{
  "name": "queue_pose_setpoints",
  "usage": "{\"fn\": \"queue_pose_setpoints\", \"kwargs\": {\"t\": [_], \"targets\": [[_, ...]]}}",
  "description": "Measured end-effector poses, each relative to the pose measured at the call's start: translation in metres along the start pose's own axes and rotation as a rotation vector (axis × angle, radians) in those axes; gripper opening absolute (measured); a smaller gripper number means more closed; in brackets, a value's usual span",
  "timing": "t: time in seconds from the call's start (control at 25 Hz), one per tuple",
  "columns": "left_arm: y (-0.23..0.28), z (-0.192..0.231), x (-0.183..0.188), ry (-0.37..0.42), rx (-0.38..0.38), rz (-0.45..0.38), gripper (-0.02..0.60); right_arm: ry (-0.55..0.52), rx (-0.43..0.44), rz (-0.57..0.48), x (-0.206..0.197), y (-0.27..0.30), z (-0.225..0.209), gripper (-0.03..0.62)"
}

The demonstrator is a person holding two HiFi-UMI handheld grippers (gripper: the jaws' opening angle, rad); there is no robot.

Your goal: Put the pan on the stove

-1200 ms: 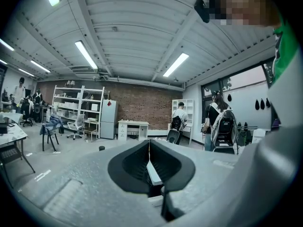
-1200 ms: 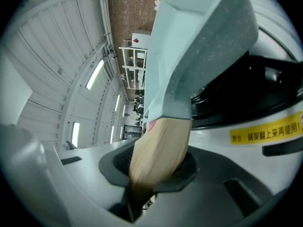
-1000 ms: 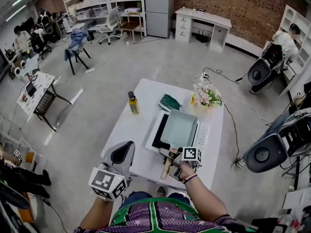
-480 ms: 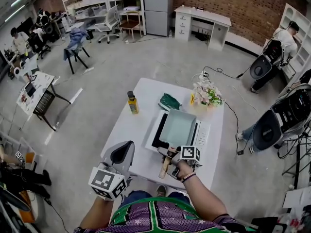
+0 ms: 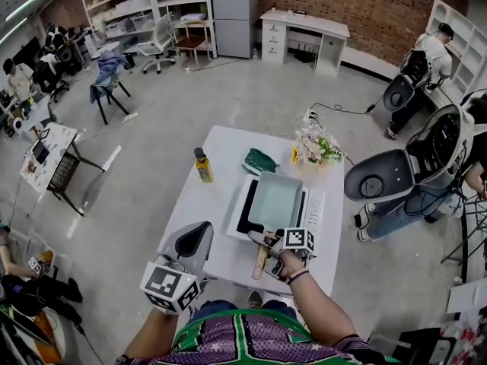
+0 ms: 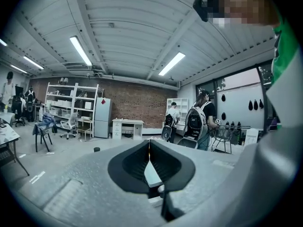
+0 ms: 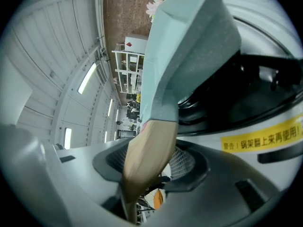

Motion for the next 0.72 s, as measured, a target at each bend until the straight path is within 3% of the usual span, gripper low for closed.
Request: {"fn": "queue_pose_setpoints", "kwargs": {"t": [0.72], "targets": [[0.001,0.017,0.008,0.012,-0.120,-0.006,0.018,-0.013,-0.064,-0.137,-0.006,-0.019,0.010,0.225]]}}
Point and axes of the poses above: the fingertips, and each gripper's own axes: y forward along the fingers, z to its left, x out of its top, the point moved 6 cm from there along -y, backward along the fingers, and after that the axes turned 1 degree about y, right-handed, at the moved point
